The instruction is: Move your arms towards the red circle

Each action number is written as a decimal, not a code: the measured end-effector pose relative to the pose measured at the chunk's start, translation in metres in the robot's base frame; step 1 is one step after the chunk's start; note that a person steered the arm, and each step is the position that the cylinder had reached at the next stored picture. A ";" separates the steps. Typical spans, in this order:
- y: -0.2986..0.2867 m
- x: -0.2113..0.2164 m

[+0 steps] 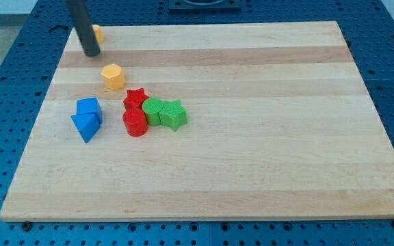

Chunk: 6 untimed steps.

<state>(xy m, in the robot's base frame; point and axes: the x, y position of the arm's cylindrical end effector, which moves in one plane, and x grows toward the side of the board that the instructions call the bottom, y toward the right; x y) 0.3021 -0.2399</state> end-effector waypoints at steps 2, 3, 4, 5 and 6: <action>-0.050 0.105; -0.050 0.166; -0.035 0.219; 0.026 0.243; 0.074 0.243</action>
<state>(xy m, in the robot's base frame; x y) 0.5447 -0.1662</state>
